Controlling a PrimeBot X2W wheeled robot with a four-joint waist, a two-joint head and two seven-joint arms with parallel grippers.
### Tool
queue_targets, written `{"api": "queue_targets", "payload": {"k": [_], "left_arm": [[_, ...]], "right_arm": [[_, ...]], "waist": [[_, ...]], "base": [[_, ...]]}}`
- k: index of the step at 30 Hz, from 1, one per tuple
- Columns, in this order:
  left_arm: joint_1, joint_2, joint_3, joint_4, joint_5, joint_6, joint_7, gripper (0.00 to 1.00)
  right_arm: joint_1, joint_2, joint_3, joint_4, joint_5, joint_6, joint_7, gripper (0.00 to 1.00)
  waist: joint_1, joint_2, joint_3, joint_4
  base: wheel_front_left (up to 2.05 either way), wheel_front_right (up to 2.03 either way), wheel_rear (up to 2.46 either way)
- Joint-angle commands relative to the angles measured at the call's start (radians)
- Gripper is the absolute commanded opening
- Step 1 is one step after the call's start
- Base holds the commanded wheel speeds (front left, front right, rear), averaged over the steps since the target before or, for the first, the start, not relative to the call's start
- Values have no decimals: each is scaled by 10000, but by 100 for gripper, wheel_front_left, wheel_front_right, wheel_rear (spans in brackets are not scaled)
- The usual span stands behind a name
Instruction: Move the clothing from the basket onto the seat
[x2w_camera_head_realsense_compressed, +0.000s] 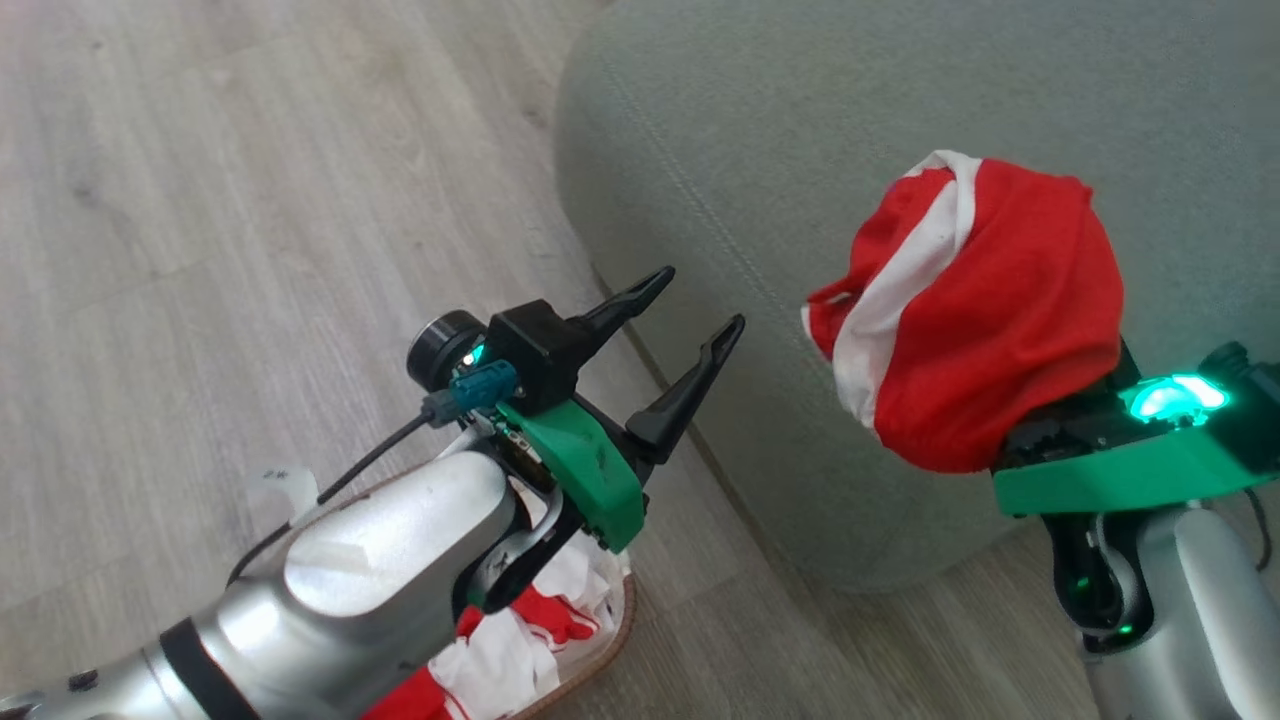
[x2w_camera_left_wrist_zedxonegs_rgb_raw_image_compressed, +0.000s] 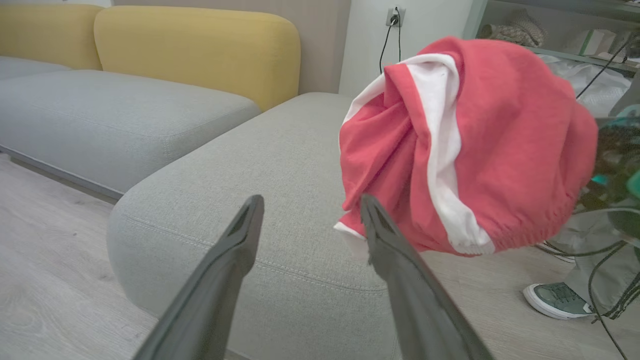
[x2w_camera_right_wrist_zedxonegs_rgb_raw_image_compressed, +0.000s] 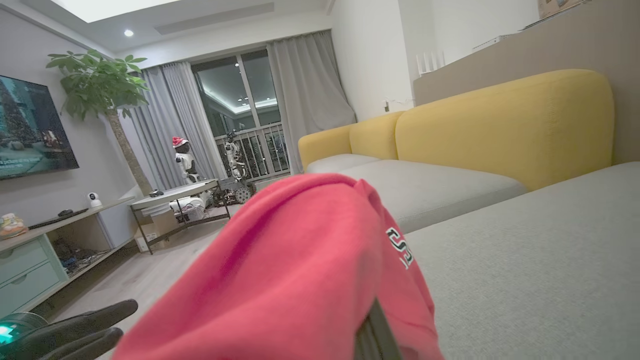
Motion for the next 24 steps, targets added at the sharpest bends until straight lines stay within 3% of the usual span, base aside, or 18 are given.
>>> {"api": "queue_targets", "payload": {"k": [1,14,24], "left_arm": [[-673,282,362,-268,95,60,-79,100],[-868,384,298,-437,172,114,76,100],[-1473,546,170,-1033,400,73,586,100]], "right_arm": [[-163,27,142,-441,-32,-4,-93,0],[-551,-59,34,-408,25,-4,-93,0],[-3436,-854,-33,1622,1134,-4,-93,0]], "waist": [[0,0,104,-233],[0,0,530,-567],[0,0,1570,-283]], "base": [[0,0,0],[0,0,0],[0,0,0]]}}
